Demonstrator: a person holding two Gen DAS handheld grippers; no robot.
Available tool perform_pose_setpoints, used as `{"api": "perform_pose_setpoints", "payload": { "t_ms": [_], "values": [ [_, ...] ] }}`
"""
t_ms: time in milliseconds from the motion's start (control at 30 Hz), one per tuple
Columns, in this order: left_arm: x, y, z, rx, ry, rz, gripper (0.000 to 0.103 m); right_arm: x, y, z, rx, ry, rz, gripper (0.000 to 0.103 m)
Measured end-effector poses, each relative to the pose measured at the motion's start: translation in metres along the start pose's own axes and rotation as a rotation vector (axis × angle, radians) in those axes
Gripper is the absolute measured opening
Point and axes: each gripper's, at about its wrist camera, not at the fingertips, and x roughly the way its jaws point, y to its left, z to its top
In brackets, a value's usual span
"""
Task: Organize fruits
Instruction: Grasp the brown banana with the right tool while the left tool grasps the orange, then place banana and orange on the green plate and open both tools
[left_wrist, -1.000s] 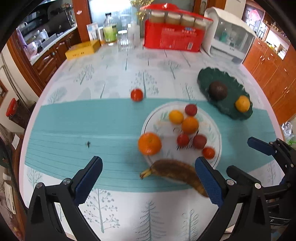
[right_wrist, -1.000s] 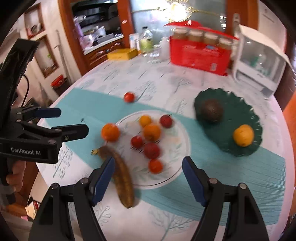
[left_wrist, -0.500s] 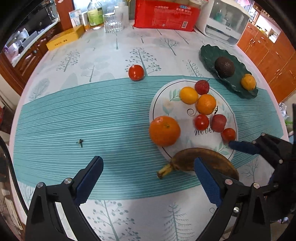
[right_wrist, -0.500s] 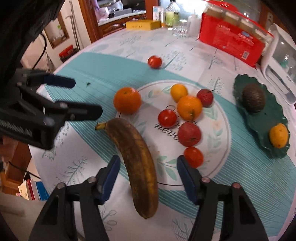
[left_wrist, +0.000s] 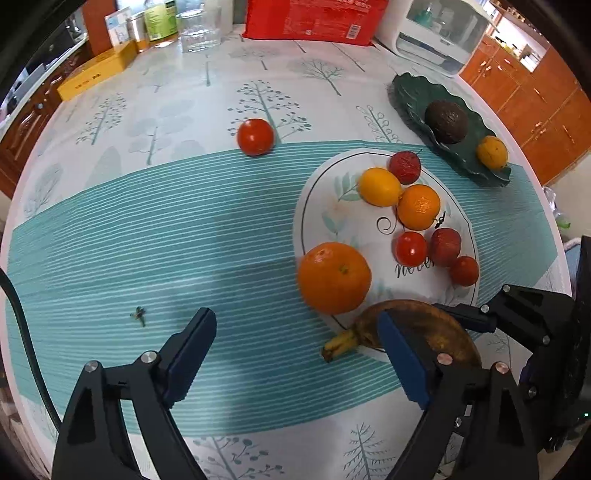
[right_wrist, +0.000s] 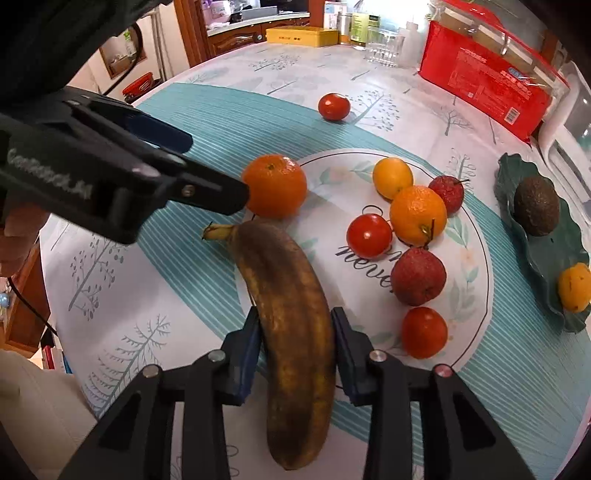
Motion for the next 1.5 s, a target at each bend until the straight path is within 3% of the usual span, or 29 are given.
{"api": "perform_pose_setpoints", "payload": {
  "t_ms": [300,633,1033,1300,1500],
  "values": [
    [0.016,-0.01,0.015,0.043,0.027,-0.049,0.076,-0.015,-0.015,-0.02,0.122,0.017,-0.055,0.034],
    [0.032,-0.024,0.017,0.102,0.046,-0.042,0.047,-0.041,-0.041,-0.04,0.3,-0.003,-0.118,0.034],
    [0.025,-0.037,0.011,0.125,0.026,-0.039,0.044,-0.053,-0.045,-0.045,0.407,-0.031,-0.145,0.034],
    [-0.026,-0.079,0.024,0.231,-0.074,-0.083,0.044,-0.088,-0.062,-0.034,0.512,-0.065,-0.165,0.034],
    [-0.072,-0.11,0.061,0.312,-0.168,-0.116,0.044,-0.135,-0.093,-0.007,0.554,-0.111,-0.24,0.034]
  ]
}}
